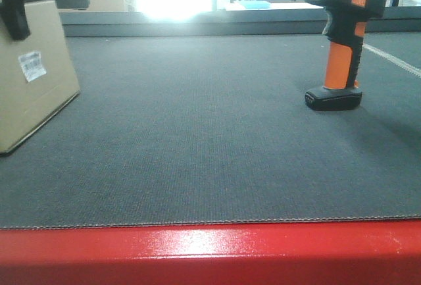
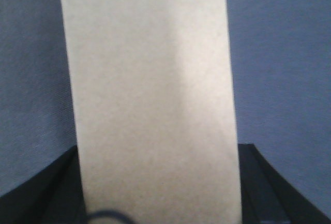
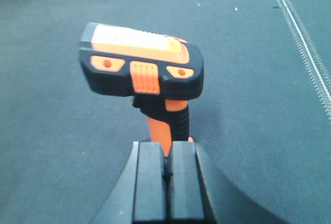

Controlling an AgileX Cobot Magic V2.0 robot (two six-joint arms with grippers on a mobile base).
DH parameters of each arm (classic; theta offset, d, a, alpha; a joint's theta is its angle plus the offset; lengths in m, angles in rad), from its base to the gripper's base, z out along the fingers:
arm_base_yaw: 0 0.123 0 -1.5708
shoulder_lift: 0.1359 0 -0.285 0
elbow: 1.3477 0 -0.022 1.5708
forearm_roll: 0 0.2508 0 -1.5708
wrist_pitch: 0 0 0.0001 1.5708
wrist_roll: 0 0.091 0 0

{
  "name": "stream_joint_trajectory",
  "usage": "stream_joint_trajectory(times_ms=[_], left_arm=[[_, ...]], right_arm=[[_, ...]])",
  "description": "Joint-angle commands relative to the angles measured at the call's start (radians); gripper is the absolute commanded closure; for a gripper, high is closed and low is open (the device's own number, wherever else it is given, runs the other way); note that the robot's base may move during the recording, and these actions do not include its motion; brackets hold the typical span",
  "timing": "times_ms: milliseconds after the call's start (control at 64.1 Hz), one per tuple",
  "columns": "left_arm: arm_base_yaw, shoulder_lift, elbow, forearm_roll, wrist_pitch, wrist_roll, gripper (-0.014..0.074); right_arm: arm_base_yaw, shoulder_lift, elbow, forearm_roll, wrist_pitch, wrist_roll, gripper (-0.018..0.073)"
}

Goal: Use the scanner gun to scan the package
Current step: 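Set the box down, open the left gripper and withdraw both grippers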

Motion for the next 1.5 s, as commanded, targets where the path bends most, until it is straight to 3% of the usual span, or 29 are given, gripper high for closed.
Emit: stream_joint_trajectory(times_ms=[0,125,219,453,656,905,1217,1483], left_arm=[[-0.006,0.007,-0.012,0.041,-0.01,-0.029,0.0708],[-0.006,0.012,-0.012,0.041,-0.01,-0.029,0.0678],[-0.006,0.012,-0.012,0.041,-0.01,-0.029,0.0561],[-0.006,-0.008,-0.012,0.041,-0.01,-0.029,-0.0034],[-0.006,-0.077,-0.012,0.041,-0.01,-0.029,0.0155],[-0.006,-0.234,0.094,0.041,-0.011,-0.029,0.0428],[-0.006,-0.53,0.411,0.048,-0.357,-0.029,0.0702],[-0.006,-0.798,0.744,0.067,-0.716,-0.029,0.0707]], right_arm=[[-0.005,-0.056,0.016,-0.012,0.001,-0.006,0.0713],[-0.005,-0.111,0.019,-0.024,0.018,-0.006,0.0712],[-0.005,-0.144,0.019,-0.035,0.02,-0.006,0.0712],[-0.005,-0.202,0.019,-0.057,0.065,-0.006,0.0712],[-0.014,-0.21,0.019,-0.109,0.121,-0.006,0.0712],[-0.144,-0.21,0.019,-0.109,0.172,-0.006,0.0712],[-0.141,-0.225,0.053,-0.109,0.191,-0.006,0.0712],[-0.141,-0.362,0.209,-0.109,0.121,-0.006,0.0712]])
